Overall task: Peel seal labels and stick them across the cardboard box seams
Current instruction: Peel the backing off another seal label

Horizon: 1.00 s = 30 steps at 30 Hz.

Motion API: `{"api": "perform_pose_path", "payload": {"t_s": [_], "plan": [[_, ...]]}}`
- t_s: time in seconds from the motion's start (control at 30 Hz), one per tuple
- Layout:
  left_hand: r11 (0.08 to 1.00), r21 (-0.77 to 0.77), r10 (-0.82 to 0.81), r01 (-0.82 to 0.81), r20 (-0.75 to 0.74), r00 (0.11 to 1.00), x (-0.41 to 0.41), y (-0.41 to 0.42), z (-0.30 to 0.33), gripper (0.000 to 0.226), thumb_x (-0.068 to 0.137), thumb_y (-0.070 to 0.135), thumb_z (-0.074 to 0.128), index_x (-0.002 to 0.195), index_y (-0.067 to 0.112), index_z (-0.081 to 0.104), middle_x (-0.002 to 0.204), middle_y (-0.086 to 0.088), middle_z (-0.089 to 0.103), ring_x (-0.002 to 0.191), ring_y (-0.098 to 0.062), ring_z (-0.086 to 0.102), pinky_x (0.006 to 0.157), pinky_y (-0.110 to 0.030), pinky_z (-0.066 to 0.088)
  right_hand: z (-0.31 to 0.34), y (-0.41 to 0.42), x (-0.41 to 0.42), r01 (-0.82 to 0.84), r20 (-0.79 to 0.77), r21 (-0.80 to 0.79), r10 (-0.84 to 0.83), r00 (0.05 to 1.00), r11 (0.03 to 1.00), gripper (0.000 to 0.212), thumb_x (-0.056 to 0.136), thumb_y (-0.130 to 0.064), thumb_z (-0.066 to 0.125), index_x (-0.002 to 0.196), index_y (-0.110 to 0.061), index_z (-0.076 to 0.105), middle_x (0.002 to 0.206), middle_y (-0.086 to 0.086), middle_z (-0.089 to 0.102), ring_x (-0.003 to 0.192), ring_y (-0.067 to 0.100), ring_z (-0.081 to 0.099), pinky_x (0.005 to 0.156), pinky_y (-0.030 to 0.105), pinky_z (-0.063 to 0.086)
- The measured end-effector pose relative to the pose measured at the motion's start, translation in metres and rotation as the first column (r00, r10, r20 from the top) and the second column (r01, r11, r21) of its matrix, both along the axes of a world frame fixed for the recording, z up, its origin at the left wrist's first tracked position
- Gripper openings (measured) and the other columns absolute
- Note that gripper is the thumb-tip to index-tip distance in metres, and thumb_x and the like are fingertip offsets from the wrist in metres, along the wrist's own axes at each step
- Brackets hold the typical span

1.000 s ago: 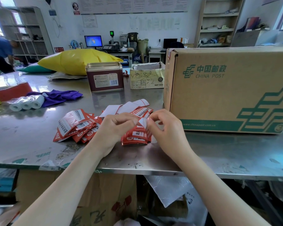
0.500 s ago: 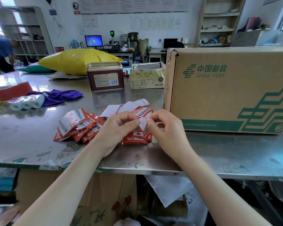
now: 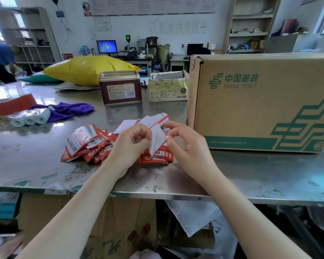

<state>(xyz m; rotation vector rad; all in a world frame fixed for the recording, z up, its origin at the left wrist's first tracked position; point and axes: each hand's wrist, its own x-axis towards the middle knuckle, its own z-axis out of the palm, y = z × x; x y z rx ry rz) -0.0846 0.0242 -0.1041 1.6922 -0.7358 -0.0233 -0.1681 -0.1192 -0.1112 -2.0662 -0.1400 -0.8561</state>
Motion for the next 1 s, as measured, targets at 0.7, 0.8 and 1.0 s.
{"api": "perform_pose_path", "payload": {"t_s": [0.7,0.8,1.0], "plan": [[0.967,-0.017,0.252,-0.254,-0.075,0.965,0.006,-0.002,-0.002,0.026,0.088,0.005,0.055,0.085,0.024,0.072,0.102,0.001,0.067,0.093,-0.011,0.061,0.081,-0.027,0.051,-0.001,0.002,0.002,-0.108,-0.003,-0.047,0.108,0.994,0.993,0.012,0.086,-0.022,0.045,0.077,-0.021,0.051,0.134,-0.004,0.051,0.135,0.003,0.030,0.109,0.018,0.027],[0.945,-0.037,0.323,-0.326,-0.070,0.944,0.007,-0.002,-0.002,0.025,0.088,0.002,0.054,0.090,0.017,0.073,0.096,0.001,0.067,0.080,-0.002,0.058,0.073,-0.016,0.049,-0.001,0.002,0.001,-0.116,-0.040,-0.028,0.115,0.993,0.993,0.016,0.088,-0.012,0.049,0.075,-0.021,0.051,0.129,-0.005,0.055,0.132,0.001,0.035,0.106,0.015,0.028],[0.904,-0.010,0.427,-0.428,-0.073,0.902,0.009,-0.003,-0.002,0.028,0.089,0.003,0.050,0.098,0.016,0.073,0.093,-0.003,0.063,0.059,-0.004,0.047,0.050,-0.016,0.035,0.001,0.003,-0.001,-0.087,-0.059,-0.015,0.086,0.995,0.996,0.018,0.089,-0.004,0.050,0.078,-0.017,0.053,0.105,-0.014,0.059,0.116,-0.011,0.043,0.094,0.006,0.032]]}}
